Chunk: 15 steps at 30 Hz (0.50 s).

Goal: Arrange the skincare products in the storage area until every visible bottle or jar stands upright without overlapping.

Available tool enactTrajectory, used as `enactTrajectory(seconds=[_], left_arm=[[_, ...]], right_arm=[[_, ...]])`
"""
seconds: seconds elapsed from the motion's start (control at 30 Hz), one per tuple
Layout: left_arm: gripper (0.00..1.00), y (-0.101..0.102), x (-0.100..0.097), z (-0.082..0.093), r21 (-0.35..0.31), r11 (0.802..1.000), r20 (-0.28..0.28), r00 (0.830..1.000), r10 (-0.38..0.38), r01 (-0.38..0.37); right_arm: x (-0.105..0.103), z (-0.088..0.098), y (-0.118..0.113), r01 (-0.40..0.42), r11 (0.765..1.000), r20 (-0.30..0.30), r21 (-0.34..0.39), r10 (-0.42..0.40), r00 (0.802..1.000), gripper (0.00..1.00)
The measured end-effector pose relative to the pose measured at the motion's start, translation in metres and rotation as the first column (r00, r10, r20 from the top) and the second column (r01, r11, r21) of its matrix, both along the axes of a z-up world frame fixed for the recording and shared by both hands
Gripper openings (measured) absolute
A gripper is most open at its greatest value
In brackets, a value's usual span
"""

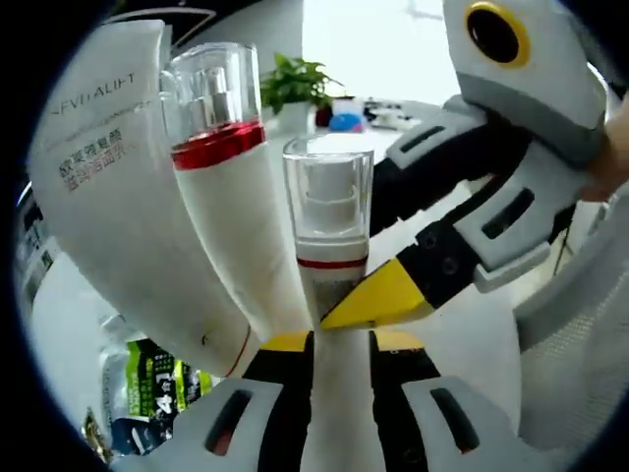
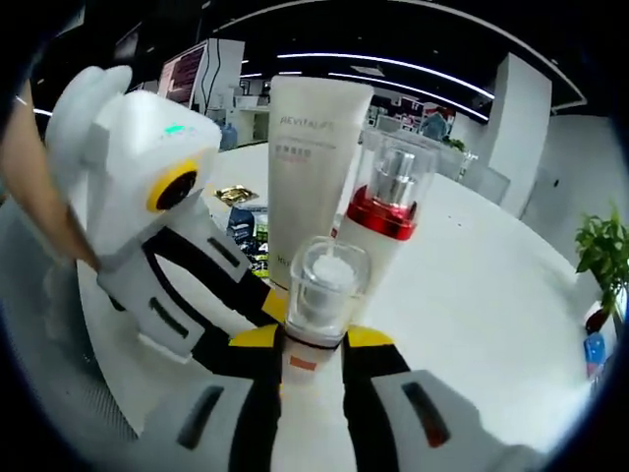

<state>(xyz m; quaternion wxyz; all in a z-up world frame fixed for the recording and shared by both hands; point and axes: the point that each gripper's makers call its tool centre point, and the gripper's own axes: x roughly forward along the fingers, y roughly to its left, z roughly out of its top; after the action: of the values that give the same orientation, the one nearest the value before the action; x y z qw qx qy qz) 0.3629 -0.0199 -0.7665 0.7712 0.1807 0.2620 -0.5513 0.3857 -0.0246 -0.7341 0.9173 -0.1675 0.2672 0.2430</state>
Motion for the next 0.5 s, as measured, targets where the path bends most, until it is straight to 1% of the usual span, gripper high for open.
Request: enactTrajectory(seconds=[0.1, 0.2, 0.33, 0.5], left_arm=[[0.17, 0.006, -0.002, 0.000, 0.005, 1.000, 0.000, 1.000, 0.007, -0.007], [0.17, 0.010, -0.002, 0.001, 0.006, 1.000, -0.001, 1.000, 0.015, -0.015], [0.17, 0.015, 0.001, 0.002, 0.006, 1.000, 0.001, 1.000, 0.029, -0.029], [0.18, 0.019, 0.003, 0.004, 0.005, 0.999, 0.004, 0.999, 0.038, -0.038]], right_arm=[[0.001, -0.001, -0.004, 0.067, 0.998, -0.005, 0.016, -0.067, 0.998, 0.22], [0.002, -0.003, -0.007, 0.158, 0.986, -0.007, 0.054, -0.158, 0.987, 0.22], [0.005, -0.005, -0.006, 0.198, 0.978, -0.003, 0.064, -0.198, 0.980, 0.22], [0.005, -0.004, -0.004, 0.200, 0.978, 0.007, 0.053, -0.200, 0.980, 0.22]])
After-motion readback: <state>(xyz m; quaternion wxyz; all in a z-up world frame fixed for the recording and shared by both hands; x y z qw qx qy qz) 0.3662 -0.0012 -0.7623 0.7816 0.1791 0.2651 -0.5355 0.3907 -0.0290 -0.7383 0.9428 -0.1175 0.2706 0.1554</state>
